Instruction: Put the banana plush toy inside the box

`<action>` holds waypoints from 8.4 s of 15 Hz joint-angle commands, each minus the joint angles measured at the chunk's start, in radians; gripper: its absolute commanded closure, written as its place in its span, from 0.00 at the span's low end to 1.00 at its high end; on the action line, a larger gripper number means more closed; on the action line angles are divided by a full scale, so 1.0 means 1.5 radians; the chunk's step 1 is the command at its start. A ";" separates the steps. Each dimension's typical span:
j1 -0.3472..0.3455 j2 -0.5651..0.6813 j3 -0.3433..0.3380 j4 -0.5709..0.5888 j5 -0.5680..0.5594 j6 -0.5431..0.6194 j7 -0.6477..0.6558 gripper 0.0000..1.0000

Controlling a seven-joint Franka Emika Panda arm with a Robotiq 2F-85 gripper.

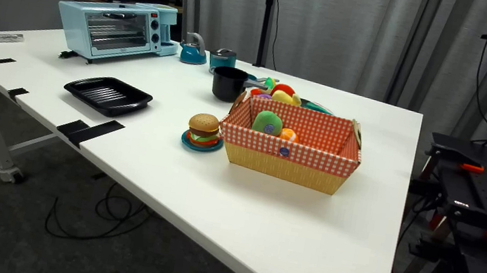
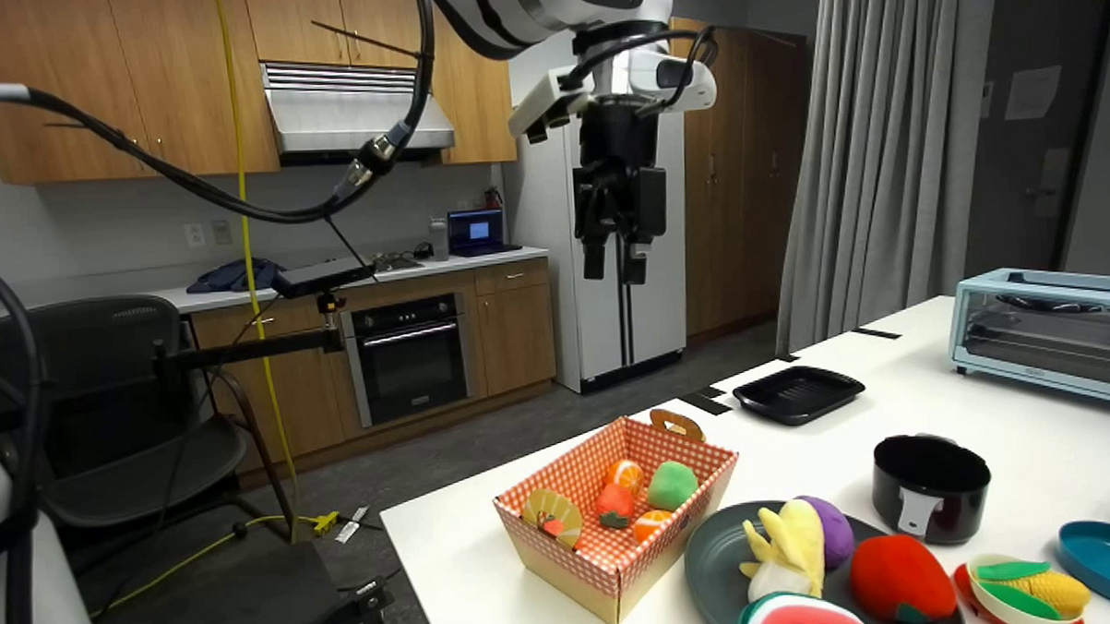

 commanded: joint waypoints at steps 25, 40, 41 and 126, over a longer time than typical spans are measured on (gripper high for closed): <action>-0.038 0.123 -0.066 -0.022 -0.082 0.212 0.014 0.00; -0.048 0.280 -0.106 0.086 -0.101 0.232 -0.079 0.00; -0.047 0.292 -0.108 0.100 -0.101 0.235 -0.087 0.00; 0.077 0.241 -0.068 0.192 -0.226 0.118 -0.045 0.96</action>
